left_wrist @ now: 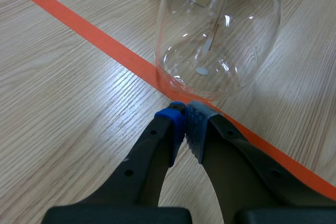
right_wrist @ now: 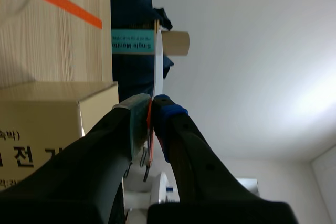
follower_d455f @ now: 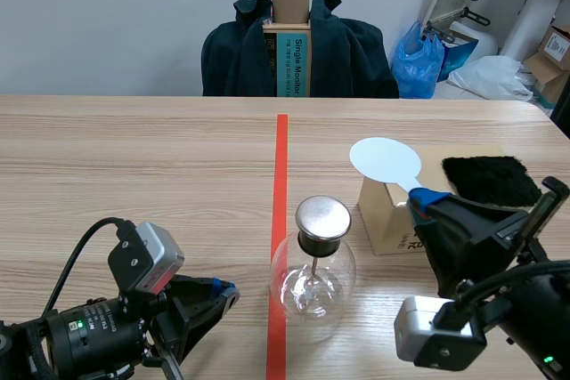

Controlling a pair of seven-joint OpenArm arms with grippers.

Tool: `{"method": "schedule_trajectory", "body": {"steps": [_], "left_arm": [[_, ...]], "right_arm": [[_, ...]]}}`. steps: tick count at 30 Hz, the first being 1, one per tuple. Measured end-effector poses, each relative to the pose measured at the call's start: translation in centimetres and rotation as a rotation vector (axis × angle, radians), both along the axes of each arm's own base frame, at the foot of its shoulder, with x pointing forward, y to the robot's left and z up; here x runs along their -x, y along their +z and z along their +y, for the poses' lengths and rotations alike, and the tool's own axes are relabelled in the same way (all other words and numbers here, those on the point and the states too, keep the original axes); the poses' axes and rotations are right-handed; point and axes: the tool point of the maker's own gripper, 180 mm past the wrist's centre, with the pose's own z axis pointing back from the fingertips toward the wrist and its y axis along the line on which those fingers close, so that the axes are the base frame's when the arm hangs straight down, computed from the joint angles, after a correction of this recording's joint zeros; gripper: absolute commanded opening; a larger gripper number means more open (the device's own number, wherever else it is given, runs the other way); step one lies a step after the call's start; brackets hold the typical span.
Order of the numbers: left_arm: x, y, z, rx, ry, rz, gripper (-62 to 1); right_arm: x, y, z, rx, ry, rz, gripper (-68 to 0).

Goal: Do the electroscope experiment.
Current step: 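Move the plate toward and away from the electroscope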

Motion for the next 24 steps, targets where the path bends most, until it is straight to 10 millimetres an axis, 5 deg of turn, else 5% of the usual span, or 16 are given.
{"method": "schedule_trajectory", "body": {"steps": [10, 24], "left_arm": [[0.0, 0.0, 0.0, 0.0, 0.0, 0.0, -59.2], [0.0, 0.0, 0.0, 0.0, 0.0, 0.0, -59.2]], "right_arm": [[-0.7, 0.0, -1.1, 0.002, -0.071, 0.0, -66.7], [2.4, 0.0, 2.9, -0.008, 0.206, 0.004, -66.7]]}}
